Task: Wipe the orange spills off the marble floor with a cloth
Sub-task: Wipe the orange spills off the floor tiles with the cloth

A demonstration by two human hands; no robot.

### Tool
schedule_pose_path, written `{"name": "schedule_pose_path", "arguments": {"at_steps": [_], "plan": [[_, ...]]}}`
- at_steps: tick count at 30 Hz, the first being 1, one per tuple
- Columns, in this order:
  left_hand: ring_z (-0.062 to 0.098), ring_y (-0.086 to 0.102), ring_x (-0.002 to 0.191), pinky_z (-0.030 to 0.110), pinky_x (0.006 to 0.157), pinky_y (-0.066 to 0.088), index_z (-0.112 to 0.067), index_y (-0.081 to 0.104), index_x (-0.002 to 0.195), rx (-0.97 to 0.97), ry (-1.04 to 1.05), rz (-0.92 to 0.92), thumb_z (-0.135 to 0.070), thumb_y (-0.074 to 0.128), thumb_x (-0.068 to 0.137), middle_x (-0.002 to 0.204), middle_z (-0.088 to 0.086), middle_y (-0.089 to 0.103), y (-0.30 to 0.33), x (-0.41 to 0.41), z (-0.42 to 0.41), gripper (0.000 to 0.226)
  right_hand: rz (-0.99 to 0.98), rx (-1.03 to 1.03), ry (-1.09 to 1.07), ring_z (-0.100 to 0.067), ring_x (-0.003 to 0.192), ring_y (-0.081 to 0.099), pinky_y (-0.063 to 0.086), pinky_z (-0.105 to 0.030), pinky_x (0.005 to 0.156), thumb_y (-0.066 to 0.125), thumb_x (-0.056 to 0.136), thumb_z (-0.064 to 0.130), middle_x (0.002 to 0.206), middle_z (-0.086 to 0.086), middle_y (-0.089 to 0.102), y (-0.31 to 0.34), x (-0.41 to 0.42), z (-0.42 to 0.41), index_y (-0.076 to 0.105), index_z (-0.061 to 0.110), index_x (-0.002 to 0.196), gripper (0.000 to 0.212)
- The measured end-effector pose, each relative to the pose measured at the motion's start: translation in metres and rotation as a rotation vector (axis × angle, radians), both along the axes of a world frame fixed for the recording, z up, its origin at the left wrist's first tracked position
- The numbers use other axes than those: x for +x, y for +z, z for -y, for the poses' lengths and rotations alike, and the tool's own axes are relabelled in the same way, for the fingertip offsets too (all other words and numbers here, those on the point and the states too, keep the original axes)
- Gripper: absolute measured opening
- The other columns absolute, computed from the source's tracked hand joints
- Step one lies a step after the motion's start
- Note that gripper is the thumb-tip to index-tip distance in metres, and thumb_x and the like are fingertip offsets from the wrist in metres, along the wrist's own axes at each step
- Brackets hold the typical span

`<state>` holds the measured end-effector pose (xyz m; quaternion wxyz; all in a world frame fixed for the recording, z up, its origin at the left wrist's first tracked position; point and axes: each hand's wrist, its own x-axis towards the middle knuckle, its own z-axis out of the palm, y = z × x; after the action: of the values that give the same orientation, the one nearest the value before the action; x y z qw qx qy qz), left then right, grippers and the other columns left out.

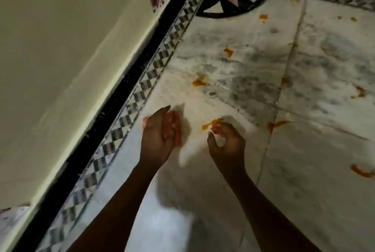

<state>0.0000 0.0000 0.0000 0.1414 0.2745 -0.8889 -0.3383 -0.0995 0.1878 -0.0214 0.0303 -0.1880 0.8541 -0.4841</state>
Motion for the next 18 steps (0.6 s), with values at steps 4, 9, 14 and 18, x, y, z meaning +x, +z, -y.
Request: {"name": "schedule_pose_path", "arguments": {"at_steps": [4,9,14,18], "plan": [[0.036,0.031,0.156,0.052,0.129,0.023,-0.011,0.027,0.164,-0.293,-0.071,0.268,-0.043,0.048,0.103,0.170,0.017,0.032,-0.079,0.010,0.018,0.072,-0.211,0.303,0.088,-0.039,0.127,0.063,0.048,-0.045,0.111,0.057,0.098,0.025,0.135,-0.022,0.066,-0.086,0.024,-0.025,0.068,-0.005,0.130,0.044],[0.033,0.010,0.163,0.046,0.130,0.005,-0.023,0.014,0.169,-0.402,-0.088,0.376,-0.055,0.029,0.104,0.177,0.007,0.009,-0.122,-0.007,0.026,0.073,-0.290,0.535,0.042,-0.038,0.153,0.037,0.035,-0.052,0.123,0.052,0.101,0.041,0.162,-0.022,0.042,-0.112,0.028,-0.029,0.044,-0.003,0.154,0.070],[0.032,0.010,0.164,0.051,0.131,0.013,-0.023,0.016,0.168,-0.540,-0.364,0.321,-0.052,0.032,0.104,0.177,0.004,0.010,-0.117,-0.039,0.009,0.072,-0.246,0.638,-0.080,-0.035,0.157,0.030,0.029,-0.051,0.123,0.044,0.101,0.048,0.168,-0.018,0.034,-0.111,0.036,-0.040,0.041,0.002,0.158,0.073],[0.023,0.006,0.164,0.046,0.132,0.014,-0.030,0.012,0.169,-0.564,-0.637,0.304,-0.050,0.034,0.104,0.178,-0.003,0.004,-0.114,-0.020,-0.004,0.071,-0.255,0.647,-0.087,-0.031,0.158,0.029,0.026,-0.048,0.125,0.041,0.103,0.045,0.169,-0.015,0.033,-0.113,0.040,-0.055,0.039,0.003,0.159,0.070]]}}
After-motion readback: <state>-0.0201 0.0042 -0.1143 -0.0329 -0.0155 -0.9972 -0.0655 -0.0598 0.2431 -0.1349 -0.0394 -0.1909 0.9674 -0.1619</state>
